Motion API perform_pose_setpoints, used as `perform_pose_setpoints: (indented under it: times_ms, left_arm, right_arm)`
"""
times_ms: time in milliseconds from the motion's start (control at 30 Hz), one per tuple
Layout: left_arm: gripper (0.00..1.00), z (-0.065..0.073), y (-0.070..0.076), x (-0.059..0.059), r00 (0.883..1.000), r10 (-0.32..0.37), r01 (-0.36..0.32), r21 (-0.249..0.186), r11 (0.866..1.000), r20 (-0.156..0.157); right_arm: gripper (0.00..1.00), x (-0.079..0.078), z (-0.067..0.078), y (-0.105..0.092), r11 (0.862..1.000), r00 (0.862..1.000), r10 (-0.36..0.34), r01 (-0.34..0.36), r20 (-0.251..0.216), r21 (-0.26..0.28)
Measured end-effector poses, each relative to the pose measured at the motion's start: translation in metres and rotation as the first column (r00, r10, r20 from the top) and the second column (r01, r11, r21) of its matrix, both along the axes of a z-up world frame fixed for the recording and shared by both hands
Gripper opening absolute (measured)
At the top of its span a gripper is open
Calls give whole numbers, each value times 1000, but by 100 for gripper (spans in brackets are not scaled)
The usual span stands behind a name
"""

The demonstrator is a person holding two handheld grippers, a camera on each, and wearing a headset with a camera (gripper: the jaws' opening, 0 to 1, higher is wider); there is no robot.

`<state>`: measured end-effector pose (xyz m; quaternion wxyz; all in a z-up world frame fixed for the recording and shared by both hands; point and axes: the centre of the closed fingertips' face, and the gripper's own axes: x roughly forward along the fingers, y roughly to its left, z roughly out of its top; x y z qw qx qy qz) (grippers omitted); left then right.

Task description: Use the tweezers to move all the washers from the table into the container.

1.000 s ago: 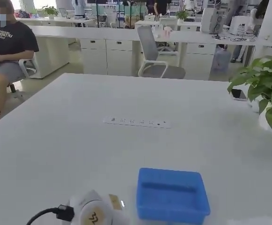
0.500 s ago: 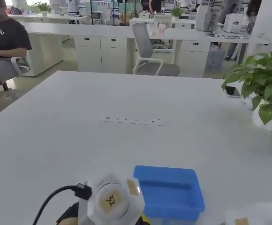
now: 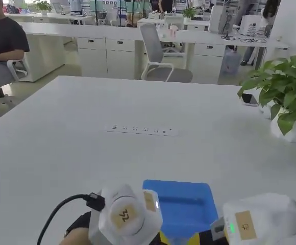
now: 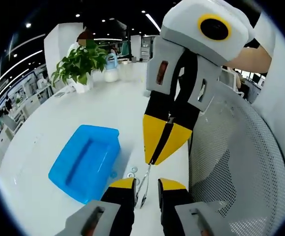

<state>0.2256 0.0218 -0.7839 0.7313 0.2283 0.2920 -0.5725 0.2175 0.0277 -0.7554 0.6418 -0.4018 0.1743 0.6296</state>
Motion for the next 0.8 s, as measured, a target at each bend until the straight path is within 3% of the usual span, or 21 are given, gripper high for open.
perform_pose_setpoints:
  times_ms: [200,367,467,600,700,800]
  left_arm:
    - [3,5,10,3,1000,8,-8,-15,1000,18]
    - [1,7,17,5,999,8,-7,-23,1000,37]
    - [1,8,24,6,999,3,-2,-23,1000,49]
    - [0,10,33,9,998,10,-9,-23,1000,64]
    - [0,20,31,11,996,3,1,-48,999,87]
    - [0,35,22,6,992,-65,75,-86,994,108]
  right_arm:
    - [0,1,6,19,999,1000,30,-29,-2,33]
    - [0,4,8,31,997,999,32,-31,-9,73]
    - [4,11,4,32,994,999,-24,27,-30,109]
    - [12,13,-3,25,976,985,-110,132,-132,175]
    - [15,10,-11,14,954,959,-169,217,-227,206]
    - [19,8,-18,6,945,947,-197,253,-256,209]
